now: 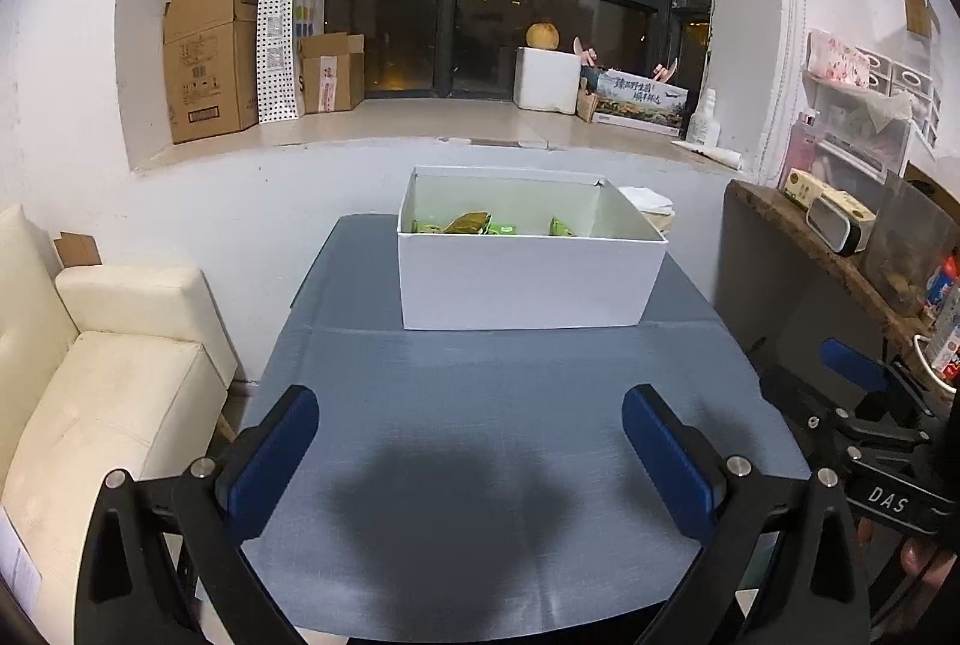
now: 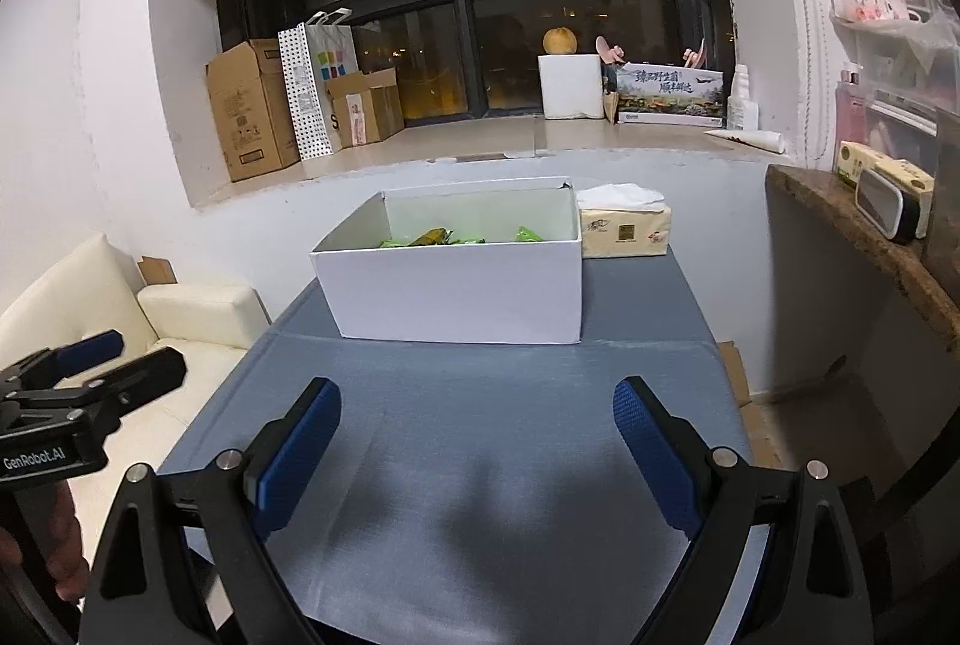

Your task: Organize snacks

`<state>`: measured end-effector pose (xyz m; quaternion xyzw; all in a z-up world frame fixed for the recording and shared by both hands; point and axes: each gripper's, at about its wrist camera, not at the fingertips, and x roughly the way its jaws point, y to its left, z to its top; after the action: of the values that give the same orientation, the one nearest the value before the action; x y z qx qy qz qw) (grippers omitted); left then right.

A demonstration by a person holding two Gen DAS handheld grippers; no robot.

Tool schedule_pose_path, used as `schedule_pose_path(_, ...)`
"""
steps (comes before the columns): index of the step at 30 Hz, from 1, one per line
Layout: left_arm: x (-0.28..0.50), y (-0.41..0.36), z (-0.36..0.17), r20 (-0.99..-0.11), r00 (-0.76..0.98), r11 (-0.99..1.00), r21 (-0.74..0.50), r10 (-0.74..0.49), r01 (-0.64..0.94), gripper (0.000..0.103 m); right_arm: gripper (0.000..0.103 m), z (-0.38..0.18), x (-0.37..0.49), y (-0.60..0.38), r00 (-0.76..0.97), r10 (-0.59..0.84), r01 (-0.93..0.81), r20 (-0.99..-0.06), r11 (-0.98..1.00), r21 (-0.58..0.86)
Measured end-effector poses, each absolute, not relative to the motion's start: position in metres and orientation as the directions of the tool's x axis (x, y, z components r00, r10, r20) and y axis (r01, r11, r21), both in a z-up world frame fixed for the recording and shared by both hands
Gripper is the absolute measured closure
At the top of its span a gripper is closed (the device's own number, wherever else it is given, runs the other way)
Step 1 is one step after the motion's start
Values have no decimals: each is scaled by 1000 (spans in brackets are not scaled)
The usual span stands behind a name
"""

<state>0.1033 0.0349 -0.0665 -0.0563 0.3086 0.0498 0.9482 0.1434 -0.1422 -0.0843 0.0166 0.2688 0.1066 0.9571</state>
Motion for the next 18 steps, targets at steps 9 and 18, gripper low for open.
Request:
schedule_pose_path(9, 102, 32, -64, -590, 805, 990, -69, 61, -125, 0, 8, -83, 141, -147, 831, 217, -193, -512, 976, 101)
schedule_pose_path(18, 105, 30, -64, -594, 803, 991, -71, 51, -116, 0, 8, -83, 141, -146, 828, 212, -192, -520, 977, 92)
